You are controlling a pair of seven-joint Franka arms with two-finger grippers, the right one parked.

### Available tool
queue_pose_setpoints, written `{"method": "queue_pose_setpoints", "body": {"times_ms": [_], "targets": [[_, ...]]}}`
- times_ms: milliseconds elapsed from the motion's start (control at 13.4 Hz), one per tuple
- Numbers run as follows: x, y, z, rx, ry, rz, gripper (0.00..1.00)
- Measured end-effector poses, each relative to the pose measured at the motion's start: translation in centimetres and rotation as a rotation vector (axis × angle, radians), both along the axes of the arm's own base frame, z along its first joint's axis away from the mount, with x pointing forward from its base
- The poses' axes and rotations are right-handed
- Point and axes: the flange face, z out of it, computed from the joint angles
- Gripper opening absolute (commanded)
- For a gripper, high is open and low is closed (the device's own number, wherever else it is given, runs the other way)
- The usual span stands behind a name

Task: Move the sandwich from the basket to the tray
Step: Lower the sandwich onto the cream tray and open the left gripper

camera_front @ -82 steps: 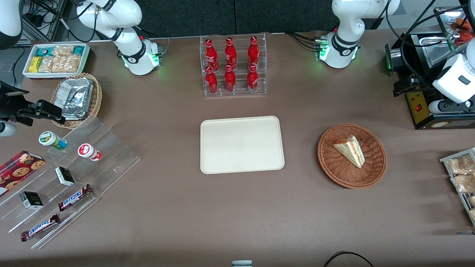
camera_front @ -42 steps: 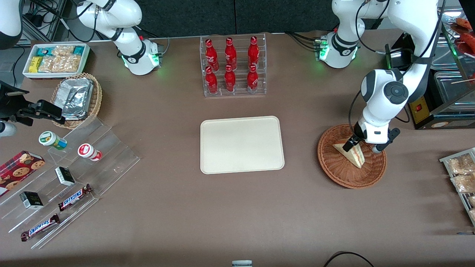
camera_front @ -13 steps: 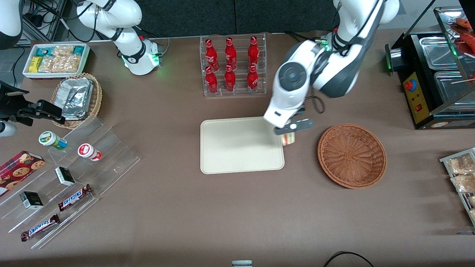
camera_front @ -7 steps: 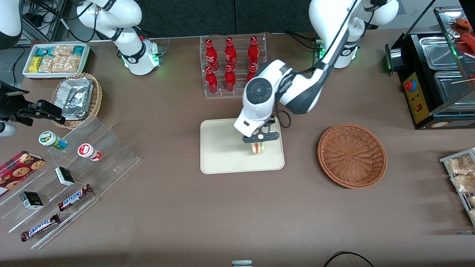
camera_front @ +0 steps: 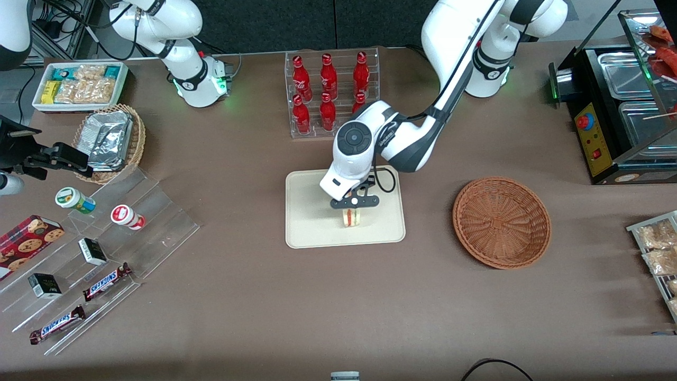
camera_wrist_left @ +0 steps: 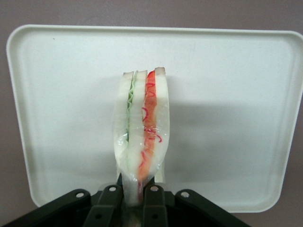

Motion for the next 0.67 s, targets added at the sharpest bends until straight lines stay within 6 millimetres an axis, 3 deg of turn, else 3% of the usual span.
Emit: {"method": "queue_pose_setpoints", "body": {"times_ms": [595,669], "targets": [[-1.3,-1.7,-2.2,-0.008,-0.006,-0.027,0.00],[-1.4,-1.6,-2.6,-0.004,-0.003,-0.027,0.06]]}}
